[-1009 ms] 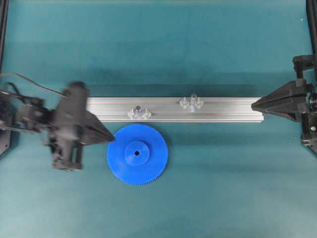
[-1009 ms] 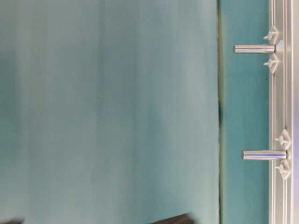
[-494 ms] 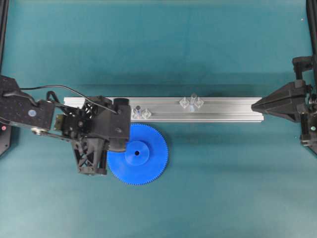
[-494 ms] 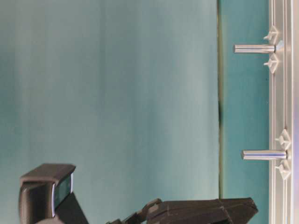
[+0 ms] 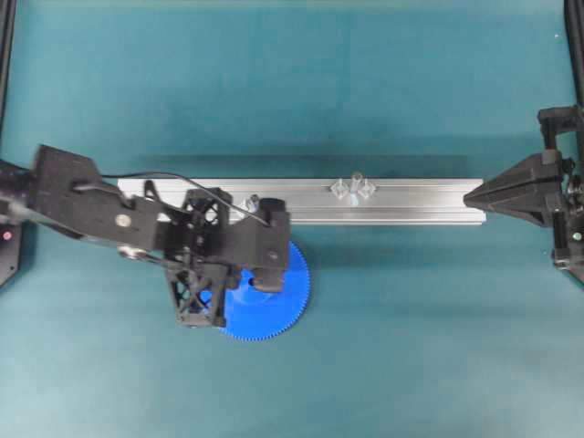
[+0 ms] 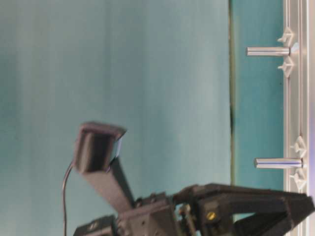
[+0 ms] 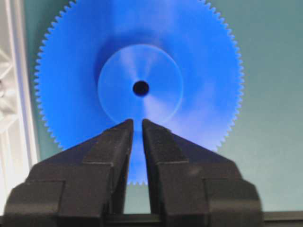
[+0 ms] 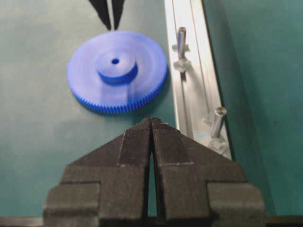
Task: Insert the large gear onto the shaft.
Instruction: 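Lower the left gripper around the gear hub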
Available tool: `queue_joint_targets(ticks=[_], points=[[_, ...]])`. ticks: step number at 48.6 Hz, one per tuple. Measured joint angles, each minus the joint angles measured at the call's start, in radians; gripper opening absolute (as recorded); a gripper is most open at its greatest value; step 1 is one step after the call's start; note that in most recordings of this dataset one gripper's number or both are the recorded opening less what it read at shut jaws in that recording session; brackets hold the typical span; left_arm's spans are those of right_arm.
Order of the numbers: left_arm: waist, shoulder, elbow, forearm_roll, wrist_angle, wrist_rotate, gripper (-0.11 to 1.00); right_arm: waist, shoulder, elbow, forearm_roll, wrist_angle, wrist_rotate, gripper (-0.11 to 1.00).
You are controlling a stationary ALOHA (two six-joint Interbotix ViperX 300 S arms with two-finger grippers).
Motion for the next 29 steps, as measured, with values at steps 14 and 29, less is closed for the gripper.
queue_joint_targets(ticks=[14,29], points=[[0.000,0.097,-0.092,0.000,0.092,0.000,0.18,0.002,-0.003,0.005,-0.002,-0.026,0.003,0.04],[0.000,0.133,-0.127,0.000,0.106,0.000,0.18,0.002,-0.029,0.021,0.000,-0.031,0.003,0.04]])
